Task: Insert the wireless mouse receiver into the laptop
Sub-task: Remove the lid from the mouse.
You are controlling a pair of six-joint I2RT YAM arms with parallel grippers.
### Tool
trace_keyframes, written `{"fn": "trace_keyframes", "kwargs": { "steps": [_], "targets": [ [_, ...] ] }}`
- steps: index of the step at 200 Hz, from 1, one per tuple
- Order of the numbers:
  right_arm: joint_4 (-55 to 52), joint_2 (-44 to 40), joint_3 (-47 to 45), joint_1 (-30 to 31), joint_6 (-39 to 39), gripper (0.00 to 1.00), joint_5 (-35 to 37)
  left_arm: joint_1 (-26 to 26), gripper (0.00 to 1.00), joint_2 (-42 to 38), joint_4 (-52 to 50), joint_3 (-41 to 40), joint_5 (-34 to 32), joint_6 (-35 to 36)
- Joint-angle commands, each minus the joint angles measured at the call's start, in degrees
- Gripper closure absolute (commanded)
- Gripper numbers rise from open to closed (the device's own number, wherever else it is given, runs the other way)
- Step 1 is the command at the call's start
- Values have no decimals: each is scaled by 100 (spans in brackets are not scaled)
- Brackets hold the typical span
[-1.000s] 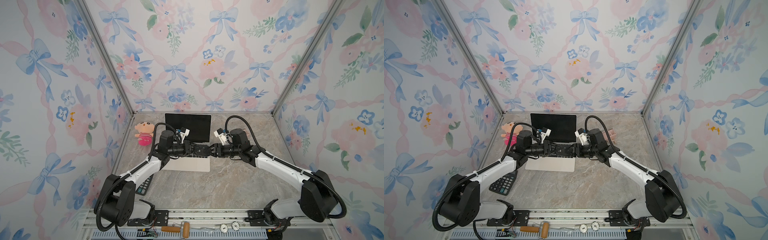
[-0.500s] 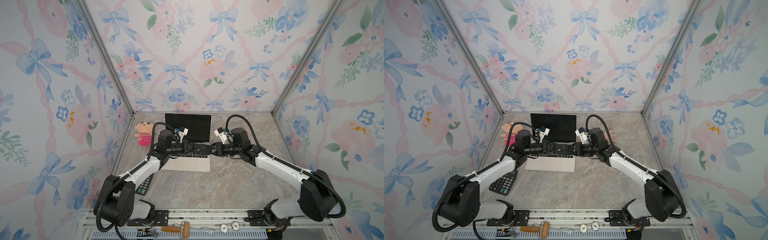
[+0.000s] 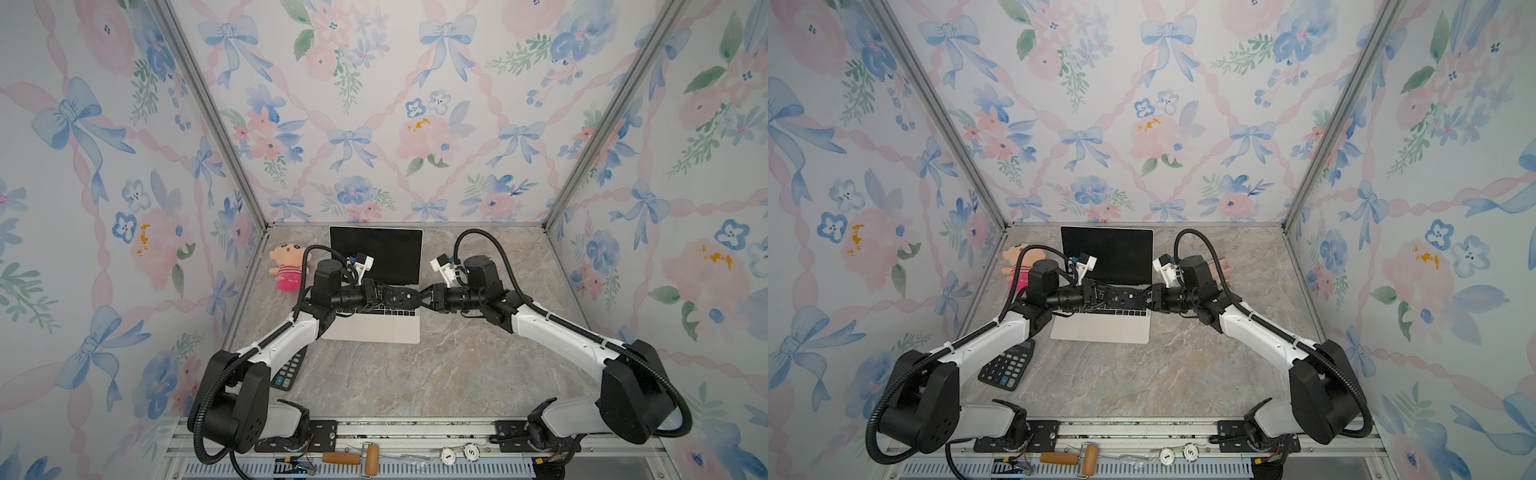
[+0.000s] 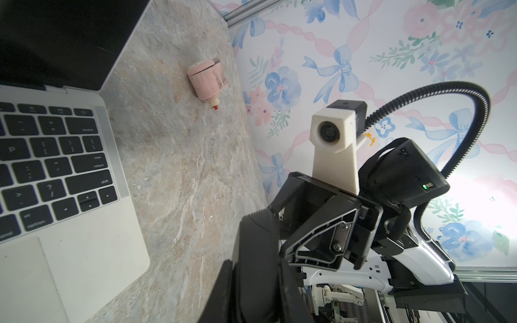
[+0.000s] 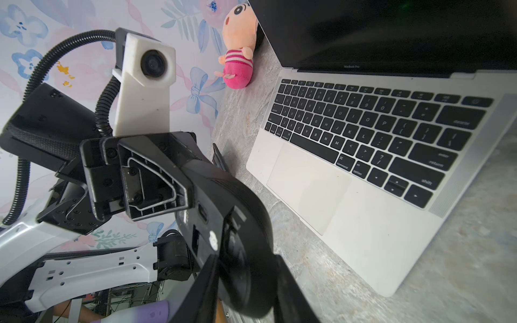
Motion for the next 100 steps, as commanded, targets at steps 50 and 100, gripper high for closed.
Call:
{"fn": "trace_keyframes", "kwargs": {
  "steps": [50,100],
  "targets": [
    [174,-217,-147,-70,40,97,-200,41,100,-9,175,-31,150,-20],
    [403,-361,-302,-115,152,100,-234,51,100,36,175,-31,150,22]
  ]
}}
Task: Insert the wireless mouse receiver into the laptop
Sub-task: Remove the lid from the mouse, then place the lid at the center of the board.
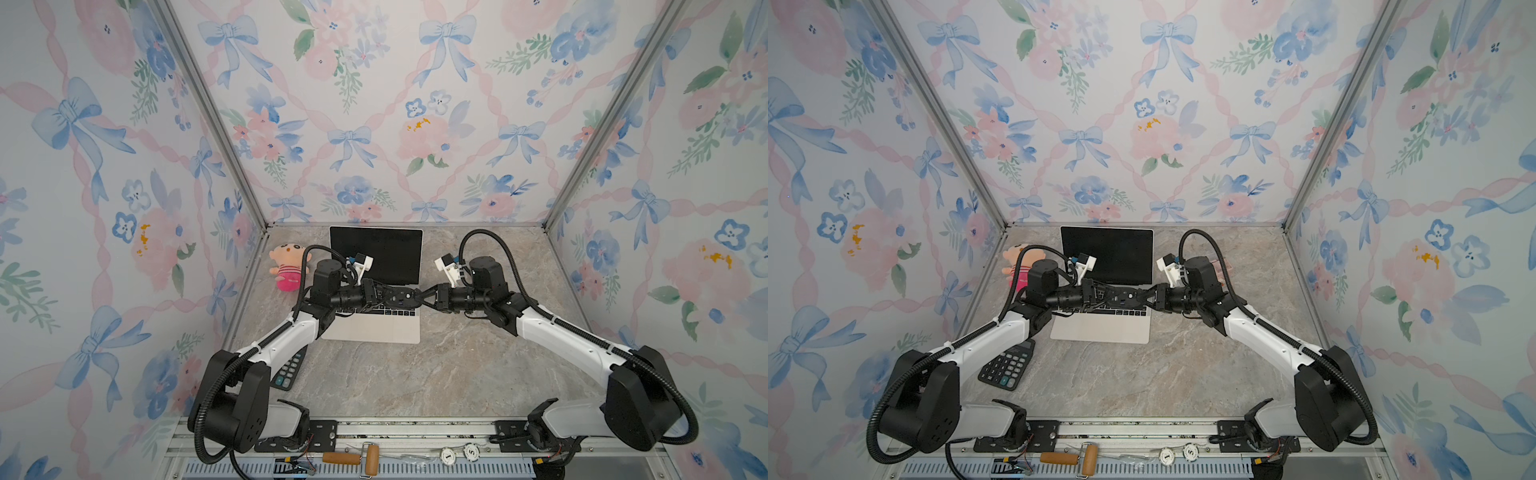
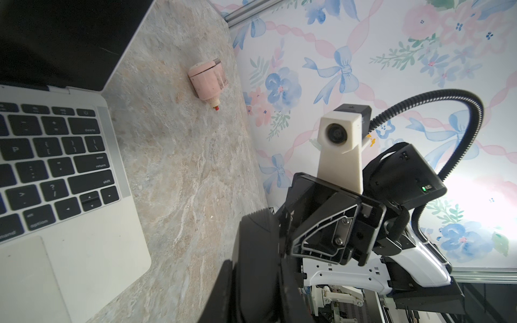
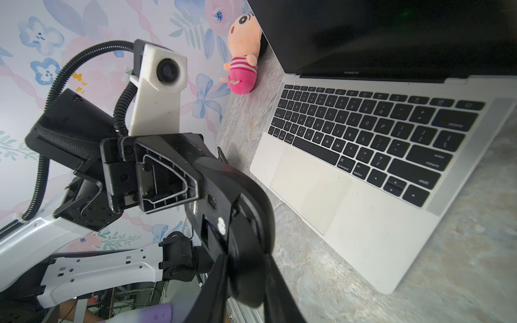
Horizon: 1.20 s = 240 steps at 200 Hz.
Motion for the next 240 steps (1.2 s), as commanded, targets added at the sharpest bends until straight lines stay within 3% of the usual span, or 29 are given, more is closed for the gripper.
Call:
{"fn": "trace_keyframes", "kwargs": {
  "steps": [1,84,114,132,162,182,240],
  "targets": [
    [187,-120,-114,-6,60,100,-138,23,100,21,168,-27,139,8],
    [-337,-330,-59,-146,14,100,-3,57,100,88,115,-228,67,167],
    [-2005,-618,271,-518,-752,100,1119,56,100,173,-432,-194,-180,717],
    [-3195,-531,571,-654,-1300,100,2159,22,100,239,-541,-258,-320,880],
    [-4817,371,1124,-627,-1940,100,4254,-248,100,394,-737,-354,-660,1122],
    [-5246,1088,1387,-448,-2033,100,5145,-507,100,531,-737,-395,-845,1173],
    [-5609,2797,2187,-43,-1872,100,5730,-818,100,700,-715,-501,-1064,1249]
  ]
}}
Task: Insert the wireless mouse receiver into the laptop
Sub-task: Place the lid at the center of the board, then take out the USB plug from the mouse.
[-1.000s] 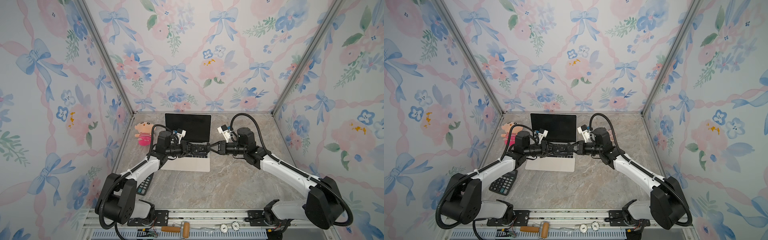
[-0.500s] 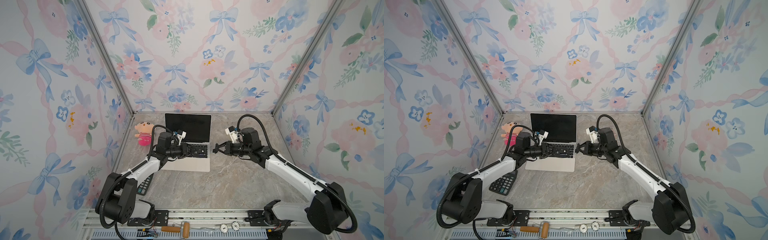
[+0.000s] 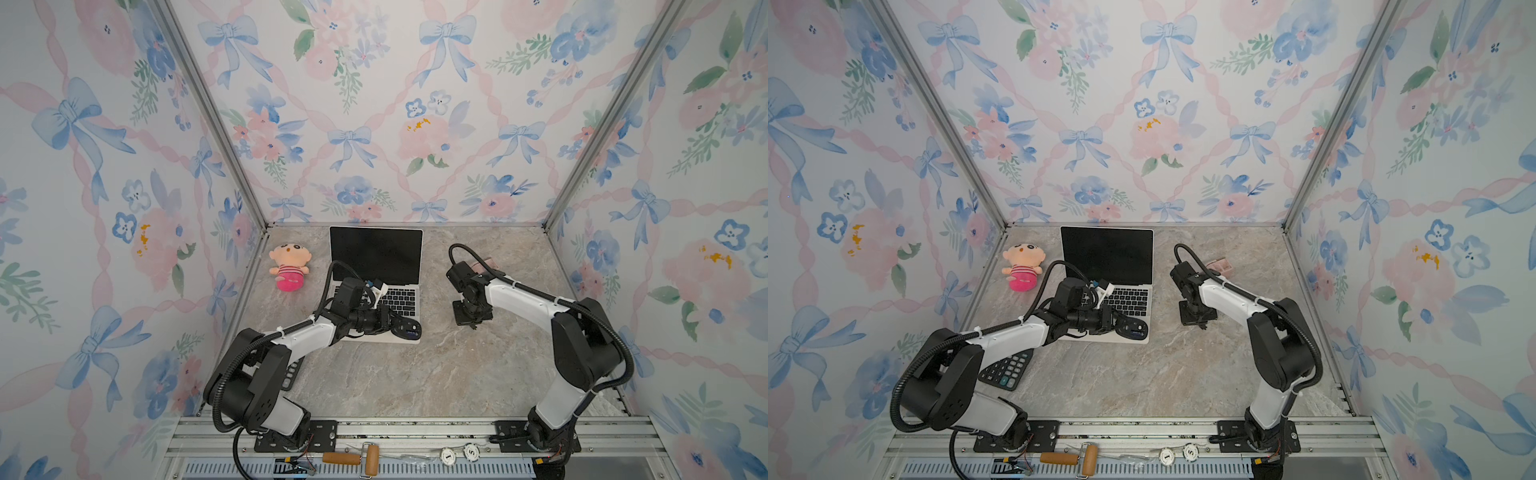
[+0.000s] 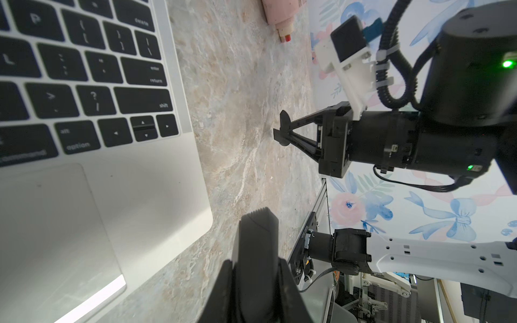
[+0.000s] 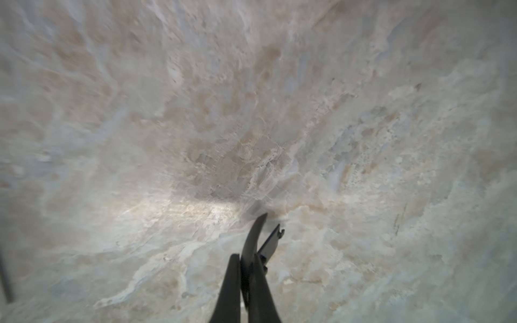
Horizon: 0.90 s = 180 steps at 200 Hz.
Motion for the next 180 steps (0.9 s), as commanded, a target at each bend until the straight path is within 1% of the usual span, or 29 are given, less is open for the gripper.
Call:
{"fn": "trace_keyframes", "kwargs": {
  "steps": [1,12,20,29,59,81,101,120,151,155,165,180],
  "targets": [
    [-534,354,420,105,-21,100,557,-5,100,-40,34,-114,-118,171],
    [-554,500,535,122,-4,100,549,-6,100,-77,11,-141,-130,190],
    [-564,572,597,140,3,97,531,-9,100,-93,-15,-154,-142,202],
    [-578,608,653,164,25,90,515,-4,100,-112,-29,-180,-158,206],
    [-607,515,749,252,60,63,425,-19,100,-129,68,-291,-217,136],
    [-580,266,718,313,40,51,294,-111,100,-131,307,-375,-330,-82],
    [-376,-178,529,351,83,48,-51,-414,100,-149,417,-385,-660,-275],
    [136,-805,49,369,364,48,-752,-745,100,-151,752,-486,-964,-623],
    [1346,-1940,-1030,514,1120,48,-1852,-1086,100,-115,1388,-766,-1303,-1215],
    [1524,-2055,-1194,560,1170,48,-1974,-1121,100,-109,1417,-793,-1360,-1252],
    [1953,-2314,-1542,696,1586,47,-2224,-1179,100,-111,1510,-862,-1439,-1339],
    [2669,-2566,-1998,940,1991,46,-2605,-1213,100,-44,1765,-1015,-1389,-1527]
  ]
}}
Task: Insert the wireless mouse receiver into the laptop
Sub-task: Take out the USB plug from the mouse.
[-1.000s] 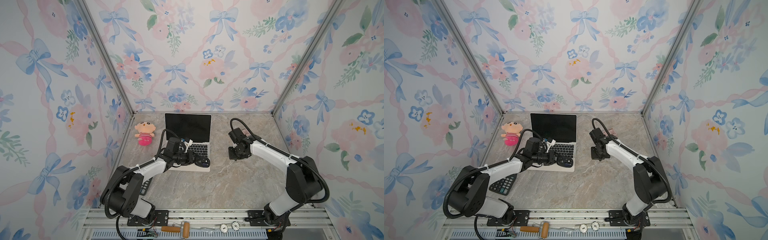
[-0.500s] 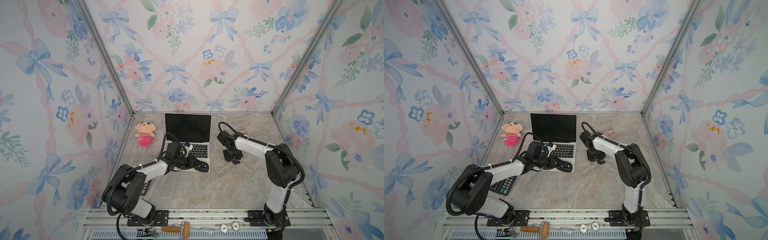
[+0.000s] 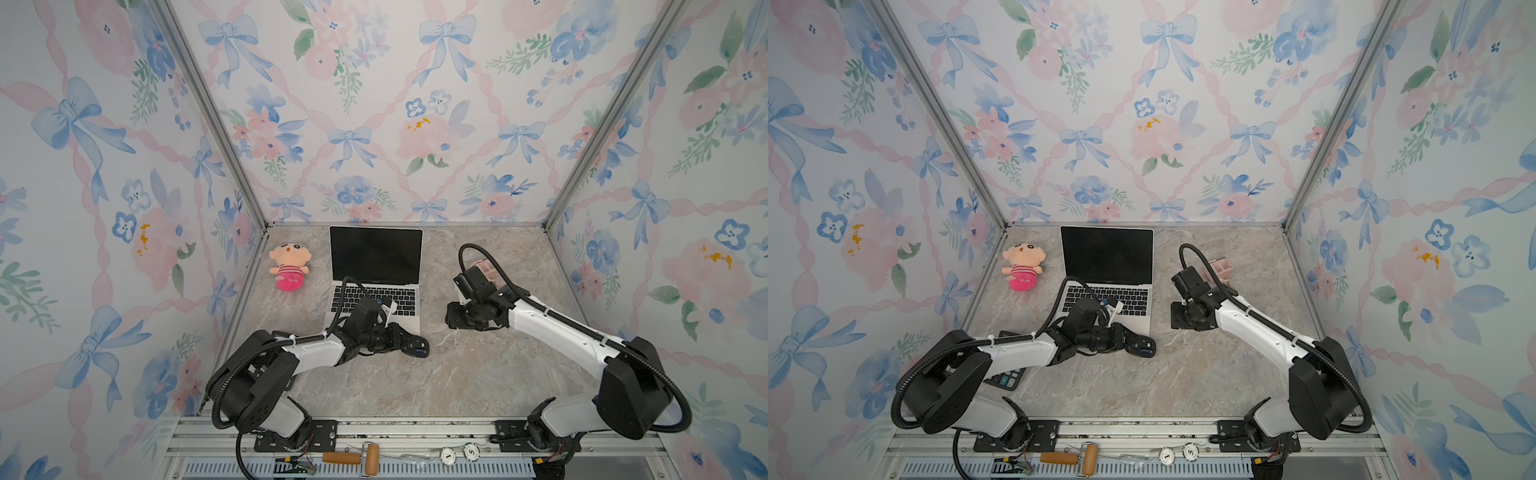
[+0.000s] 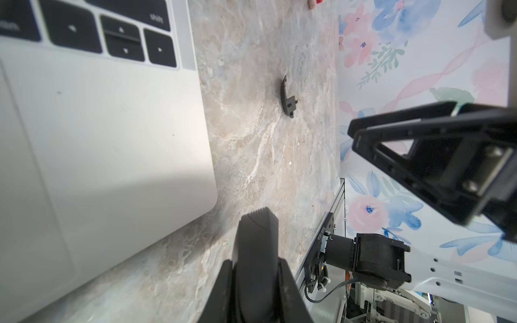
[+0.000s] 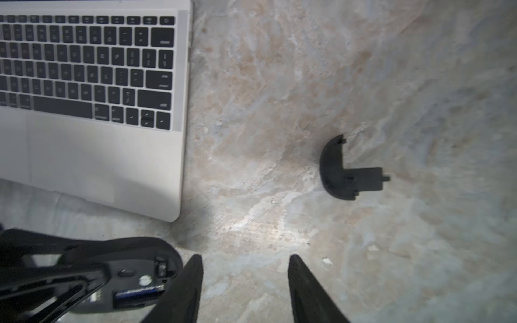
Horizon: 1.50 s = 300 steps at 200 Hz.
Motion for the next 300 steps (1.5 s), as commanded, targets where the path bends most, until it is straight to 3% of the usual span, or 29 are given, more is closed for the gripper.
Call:
{"fn": "trace_keyframes", "kwargs": {
  "steps": [1,26,87,300],
  "targets": [
    [1373,-265,-692,359,938,46,-1026,-70,100,-21,645,-198,-191,-488],
    [2102,-299,-1092,648,1442,44,-1318,-98,100,86,831,-334,-73,-657],
    [2834,171,-1414,705,1743,45,-1692,-121,100,81,831,-525,-125,-685],
    [3341,885,-1651,818,2041,44,-1724,-46,100,520,833,-602,-66,-619]
  ]
}}
